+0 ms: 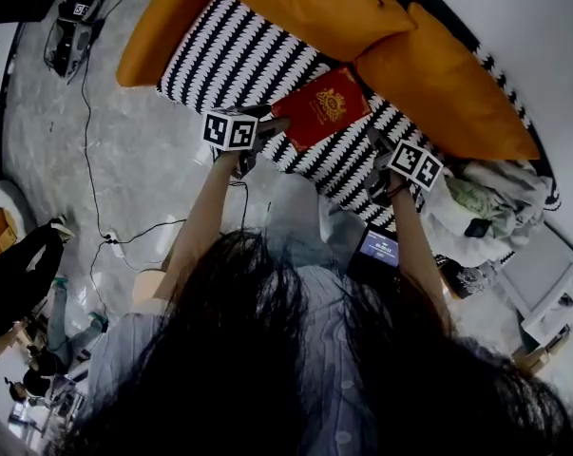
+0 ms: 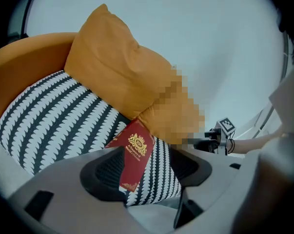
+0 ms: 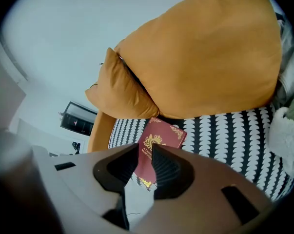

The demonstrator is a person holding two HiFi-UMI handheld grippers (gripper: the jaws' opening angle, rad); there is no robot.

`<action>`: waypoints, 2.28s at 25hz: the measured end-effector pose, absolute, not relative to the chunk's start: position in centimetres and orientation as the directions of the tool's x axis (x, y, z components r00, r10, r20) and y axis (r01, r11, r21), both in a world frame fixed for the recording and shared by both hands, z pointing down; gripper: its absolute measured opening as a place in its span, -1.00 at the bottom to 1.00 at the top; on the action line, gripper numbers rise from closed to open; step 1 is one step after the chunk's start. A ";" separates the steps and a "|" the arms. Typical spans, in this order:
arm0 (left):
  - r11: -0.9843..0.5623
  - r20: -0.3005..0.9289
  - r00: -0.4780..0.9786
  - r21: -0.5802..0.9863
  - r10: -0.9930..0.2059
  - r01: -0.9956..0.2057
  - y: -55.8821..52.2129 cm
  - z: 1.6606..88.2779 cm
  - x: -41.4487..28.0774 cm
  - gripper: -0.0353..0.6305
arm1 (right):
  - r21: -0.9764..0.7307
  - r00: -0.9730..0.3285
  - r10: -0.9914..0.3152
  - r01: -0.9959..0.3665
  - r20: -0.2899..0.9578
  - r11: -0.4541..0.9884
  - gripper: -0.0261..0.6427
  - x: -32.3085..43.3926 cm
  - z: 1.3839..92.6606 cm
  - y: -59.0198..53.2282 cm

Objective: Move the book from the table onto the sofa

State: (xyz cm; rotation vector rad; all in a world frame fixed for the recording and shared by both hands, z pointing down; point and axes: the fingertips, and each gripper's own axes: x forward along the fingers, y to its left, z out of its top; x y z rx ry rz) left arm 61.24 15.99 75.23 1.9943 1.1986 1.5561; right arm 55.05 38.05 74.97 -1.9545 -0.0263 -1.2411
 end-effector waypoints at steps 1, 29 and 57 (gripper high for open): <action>-0.591 0.620 0.071 0.699 0.782 0.402 16.2 74.6 61.0 0.02 | -0.616 0.523 -0.386 0.392 0.760 -0.683 -0.65 54.7 74.4 38.3; -0.563 0.415 0.380 0.629 0.826 0.536 26.5 55.3 39.7 -0.23 | -0.507 0.697 -0.469 -0.173 0.542 -0.844 -0.74 39.1 54.7 44.9; -0.716 0.423 0.603 0.574 0.676 0.398 21.1 52.3 30.0 -0.43 | -0.429 0.629 -0.544 -0.344 0.556 -0.836 -0.77 33.5 54.7 41.1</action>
